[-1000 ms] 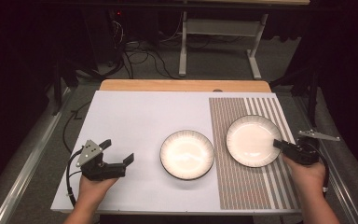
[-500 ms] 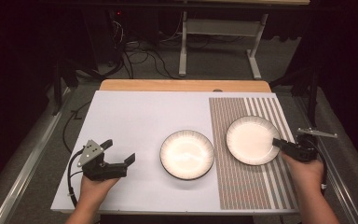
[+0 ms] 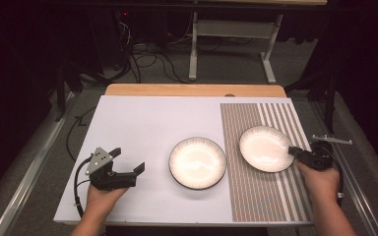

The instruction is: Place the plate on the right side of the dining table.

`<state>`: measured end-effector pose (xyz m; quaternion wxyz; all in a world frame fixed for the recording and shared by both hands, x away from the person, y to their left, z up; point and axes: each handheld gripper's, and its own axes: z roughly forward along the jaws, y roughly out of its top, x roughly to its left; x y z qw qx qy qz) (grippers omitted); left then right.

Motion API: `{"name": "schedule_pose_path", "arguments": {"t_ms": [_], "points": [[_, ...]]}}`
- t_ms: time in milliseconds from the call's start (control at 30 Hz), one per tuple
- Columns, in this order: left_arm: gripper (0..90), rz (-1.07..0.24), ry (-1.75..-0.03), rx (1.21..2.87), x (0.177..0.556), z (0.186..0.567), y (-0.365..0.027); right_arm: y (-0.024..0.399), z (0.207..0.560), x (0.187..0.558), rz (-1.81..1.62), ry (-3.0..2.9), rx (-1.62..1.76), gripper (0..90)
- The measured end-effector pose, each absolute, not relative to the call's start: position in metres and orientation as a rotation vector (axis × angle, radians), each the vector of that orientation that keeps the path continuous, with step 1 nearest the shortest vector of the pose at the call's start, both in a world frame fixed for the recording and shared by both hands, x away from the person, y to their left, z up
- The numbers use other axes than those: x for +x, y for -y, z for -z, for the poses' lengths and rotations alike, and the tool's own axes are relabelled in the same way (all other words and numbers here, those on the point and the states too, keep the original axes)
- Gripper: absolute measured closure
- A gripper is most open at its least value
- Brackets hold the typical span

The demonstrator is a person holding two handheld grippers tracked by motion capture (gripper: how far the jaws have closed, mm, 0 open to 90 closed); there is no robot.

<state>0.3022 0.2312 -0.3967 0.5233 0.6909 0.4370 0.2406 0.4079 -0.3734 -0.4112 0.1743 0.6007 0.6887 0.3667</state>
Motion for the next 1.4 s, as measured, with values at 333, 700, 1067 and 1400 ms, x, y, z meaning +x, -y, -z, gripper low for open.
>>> {"name": "schedule_pose_path", "arguments": {"t_ms": [333, 700, 1067, 1400], "points": [[0.1, -0.576, -1.053, 1.66, 0.303, 0.397, -0.232, 0.371, 0.411, 0.406, -1.01, -1.941, 1.663, 78.9], [0.1, -0.571, -1.043, 1.648, 0.303, 0.395, -0.229, 0.361, 0.393, 0.387, -1.093, -1.882, 1.459, 50.3], [0.1, -0.599, -1.003, 1.657, 0.298, 0.389, -0.226, 0.32, 0.374, 0.362, -1.207, -1.925, 1.211, 17.2], [0.1, -0.618, -0.968, 1.661, 0.292, 0.384, -0.223, 0.271, 0.355, 0.334, -1.338, -1.953, 1.035, 2.8]]}}
